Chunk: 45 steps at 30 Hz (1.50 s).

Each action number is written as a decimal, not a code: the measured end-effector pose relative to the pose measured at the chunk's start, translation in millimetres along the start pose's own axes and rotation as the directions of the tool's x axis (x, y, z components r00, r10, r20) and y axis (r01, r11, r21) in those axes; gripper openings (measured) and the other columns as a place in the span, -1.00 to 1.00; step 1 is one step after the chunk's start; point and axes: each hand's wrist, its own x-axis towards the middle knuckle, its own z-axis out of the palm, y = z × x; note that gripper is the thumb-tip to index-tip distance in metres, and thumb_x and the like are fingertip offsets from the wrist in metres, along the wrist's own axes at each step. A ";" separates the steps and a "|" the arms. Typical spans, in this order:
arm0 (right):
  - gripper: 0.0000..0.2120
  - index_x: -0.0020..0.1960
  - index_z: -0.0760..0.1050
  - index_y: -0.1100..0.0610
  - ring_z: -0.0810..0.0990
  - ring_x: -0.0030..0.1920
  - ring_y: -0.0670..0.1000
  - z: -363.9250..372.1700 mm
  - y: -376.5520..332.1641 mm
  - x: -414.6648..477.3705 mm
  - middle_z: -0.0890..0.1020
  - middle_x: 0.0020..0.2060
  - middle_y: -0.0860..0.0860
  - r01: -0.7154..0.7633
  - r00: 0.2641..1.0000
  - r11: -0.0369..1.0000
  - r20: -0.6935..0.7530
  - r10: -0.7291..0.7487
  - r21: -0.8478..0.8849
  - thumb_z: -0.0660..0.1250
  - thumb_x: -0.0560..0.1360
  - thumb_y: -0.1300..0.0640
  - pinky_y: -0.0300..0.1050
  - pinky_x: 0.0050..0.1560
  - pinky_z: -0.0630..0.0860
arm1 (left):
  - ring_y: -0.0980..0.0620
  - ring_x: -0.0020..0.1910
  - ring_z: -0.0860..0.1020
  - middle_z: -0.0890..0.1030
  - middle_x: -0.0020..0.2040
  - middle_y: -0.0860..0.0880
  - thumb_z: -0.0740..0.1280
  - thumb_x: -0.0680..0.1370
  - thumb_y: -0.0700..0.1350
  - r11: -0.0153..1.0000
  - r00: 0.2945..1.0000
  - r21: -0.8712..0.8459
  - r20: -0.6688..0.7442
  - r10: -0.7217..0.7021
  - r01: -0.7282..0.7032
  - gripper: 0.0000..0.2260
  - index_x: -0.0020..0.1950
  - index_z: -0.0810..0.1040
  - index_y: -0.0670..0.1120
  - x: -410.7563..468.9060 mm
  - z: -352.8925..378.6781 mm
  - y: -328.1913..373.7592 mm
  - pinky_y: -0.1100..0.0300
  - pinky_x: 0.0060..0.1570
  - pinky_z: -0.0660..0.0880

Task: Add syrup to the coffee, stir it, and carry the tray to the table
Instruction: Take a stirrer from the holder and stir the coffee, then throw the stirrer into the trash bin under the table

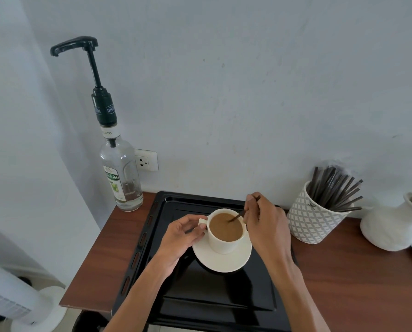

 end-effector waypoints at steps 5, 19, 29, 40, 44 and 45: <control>-0.63 -0.26 0.44 0.14 0.50 -0.47 0.05 -9.0 10.2 -1.8 0.54 -0.51 0.02 -0.057 0.998 0.998 0.022 0.056 0.033 0.15 0.70 0.09 0.08 -0.35 0.47 | -0.04 0.18 0.69 0.77 0.10 -0.08 0.46 0.56 -0.18 1.000 1.000 0.001 -0.002 -0.001 0.001 -0.86 0.09 0.73 -0.02 -0.5 0.2 0.8 0.01 0.28 0.57; -0.67 -0.17 0.49 0.12 0.55 -0.47 0.03 -28.2 -12.6 -16.0 0.57 -0.47 0.00 0.160 0.979 0.983 -0.141 -0.146 0.095 0.12 0.70 0.07 0.09 -0.37 0.52 | 0.30 -0.02 0.69 0.78 -0.04 0.16 0.51 0.53 -0.15 0.968 0.981 0.238 -0.156 0.116 -0.077 -0.83 0.07 0.76 0.06 -6.2 6.4 11.8 0.36 -0.03 0.51; -0.68 -0.17 0.49 0.11 0.57 -0.42 -0.07 -35.9 -3.3 -33.0 0.61 -0.44 -0.02 0.074 0.971 0.975 -0.236 -0.022 0.211 0.11 0.71 0.13 -0.19 -0.36 0.40 | 0.30 -0.02 0.69 0.77 -0.02 0.13 0.48 0.55 -0.17 0.924 0.962 0.369 -0.196 0.188 -0.105 -0.83 0.08 0.75 0.05 -21.0 3.2 23.6 0.19 0.16 0.63; -0.65 -0.16 0.51 0.13 0.59 -0.41 -0.04 -23.8 -31.9 -55.3 0.61 -0.44 -0.05 0.074 0.926 0.969 -0.378 0.022 0.236 0.10 0.72 0.11 -0.16 -0.32 0.45 | 0.17 0.04 0.71 0.78 -0.01 0.10 0.44 0.57 -0.14 0.922 0.964 0.370 -0.183 0.195 -0.116 -0.85 0.07 0.74 0.07 -54.2 -49.1 34.7 0.14 0.15 0.65; -0.63 -0.23 0.49 0.04 0.57 -0.44 0.02 -0.4 -56.9 -69.4 0.63 -0.45 0.02 -0.005 0.912 0.899 -0.367 0.183 0.437 0.09 0.70 0.07 0.05 -0.25 0.53 | 0.18 0.05 0.71 0.78 -0.01 0.12 0.42 0.58 -0.15 0.921 0.966 0.367 -0.164 0.202 -0.130 -0.83 0.09 0.73 0.08 -69.6 -74.9 44.1 0.17 0.16 0.64; -0.63 -0.23 0.50 0.03 0.57 -0.45 0.01 8.2 -64.3 -74.6 0.64 -0.45 0.02 -0.036 0.909 0.883 -0.352 0.223 0.468 0.10 0.70 0.06 0.07 -0.26 0.54 | 0.19 0.07 0.70 0.77 0.01 0.12 0.42 0.59 -0.14 0.914 0.964 0.384 -0.164 0.208 -0.132 -0.83 0.10 0.73 0.08 -74.0 -84.5 48.2 0.18 0.17 0.63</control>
